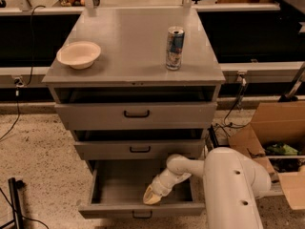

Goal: Open bottom drawer

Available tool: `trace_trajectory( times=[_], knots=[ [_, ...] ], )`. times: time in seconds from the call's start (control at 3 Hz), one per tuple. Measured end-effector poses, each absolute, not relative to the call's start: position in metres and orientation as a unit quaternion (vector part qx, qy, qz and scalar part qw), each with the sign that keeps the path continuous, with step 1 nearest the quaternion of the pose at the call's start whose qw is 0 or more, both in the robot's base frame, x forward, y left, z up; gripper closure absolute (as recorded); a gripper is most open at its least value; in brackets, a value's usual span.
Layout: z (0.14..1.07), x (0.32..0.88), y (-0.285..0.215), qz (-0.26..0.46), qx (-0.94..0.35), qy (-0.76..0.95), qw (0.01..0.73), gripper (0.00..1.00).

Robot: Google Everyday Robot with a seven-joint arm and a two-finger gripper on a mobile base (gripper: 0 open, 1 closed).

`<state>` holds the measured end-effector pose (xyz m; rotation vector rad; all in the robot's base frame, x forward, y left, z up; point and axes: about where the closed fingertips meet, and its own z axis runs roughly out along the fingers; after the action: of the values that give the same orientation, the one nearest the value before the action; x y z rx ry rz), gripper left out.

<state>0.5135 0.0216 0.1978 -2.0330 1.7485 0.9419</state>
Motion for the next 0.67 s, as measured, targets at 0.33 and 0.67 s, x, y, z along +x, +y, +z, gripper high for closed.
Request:
trace_trajectory(
  times=[0.33, 0.67],
  knots=[
    [0.2026, 0.5113, 0.0163, 0.335, -0.697, 0.614, 0.159, 1.0],
    [0.2055, 0.5134, 0.0066, 0.344, -0.687, 0.613, 0.185, 1.0]
  ],
)
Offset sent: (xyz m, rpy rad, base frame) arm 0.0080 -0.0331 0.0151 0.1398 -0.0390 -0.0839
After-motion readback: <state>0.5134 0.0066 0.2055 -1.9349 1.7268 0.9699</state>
